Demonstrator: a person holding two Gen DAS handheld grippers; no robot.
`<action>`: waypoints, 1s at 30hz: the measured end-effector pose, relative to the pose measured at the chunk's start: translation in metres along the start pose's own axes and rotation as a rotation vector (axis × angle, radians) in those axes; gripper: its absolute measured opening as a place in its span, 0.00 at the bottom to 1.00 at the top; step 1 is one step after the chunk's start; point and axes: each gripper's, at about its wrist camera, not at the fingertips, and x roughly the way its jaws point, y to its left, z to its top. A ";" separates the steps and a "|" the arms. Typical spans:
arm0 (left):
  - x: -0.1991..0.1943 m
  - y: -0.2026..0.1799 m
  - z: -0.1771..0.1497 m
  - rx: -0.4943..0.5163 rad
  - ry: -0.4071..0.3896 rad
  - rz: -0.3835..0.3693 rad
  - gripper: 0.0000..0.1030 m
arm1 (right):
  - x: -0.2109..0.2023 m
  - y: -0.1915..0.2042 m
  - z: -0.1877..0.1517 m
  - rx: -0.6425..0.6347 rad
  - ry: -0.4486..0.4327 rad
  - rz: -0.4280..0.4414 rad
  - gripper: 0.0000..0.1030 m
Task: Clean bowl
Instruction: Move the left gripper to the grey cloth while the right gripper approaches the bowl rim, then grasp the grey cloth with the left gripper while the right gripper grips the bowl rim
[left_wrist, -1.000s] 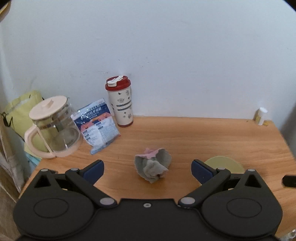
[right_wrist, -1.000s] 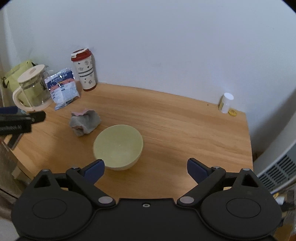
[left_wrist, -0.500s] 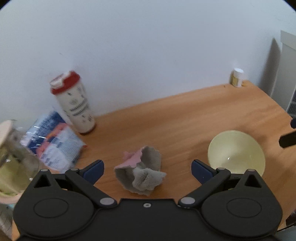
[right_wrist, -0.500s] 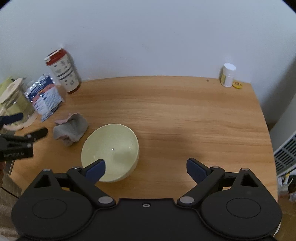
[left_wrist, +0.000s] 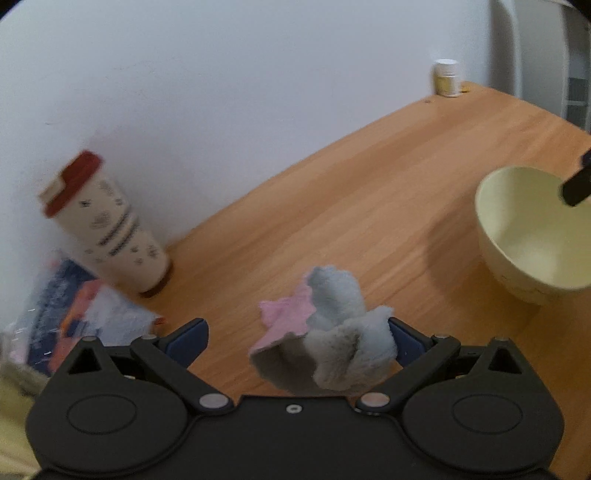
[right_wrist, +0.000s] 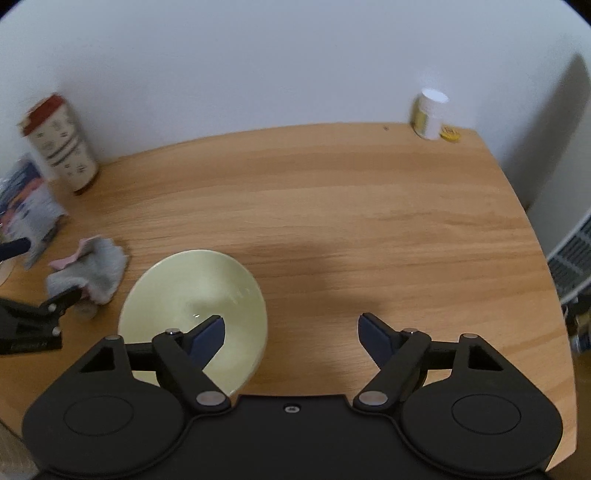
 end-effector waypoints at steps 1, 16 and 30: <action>0.002 0.001 -0.001 0.000 0.005 -0.012 0.99 | 0.003 0.000 0.000 0.014 0.007 -0.001 0.81; 0.019 0.020 -0.013 -0.012 0.011 -0.193 0.47 | 0.033 -0.007 0.002 0.106 0.084 0.012 0.72; -0.006 0.023 -0.007 -0.259 0.046 -0.135 0.23 | 0.040 -0.018 0.004 0.041 0.106 0.077 0.56</action>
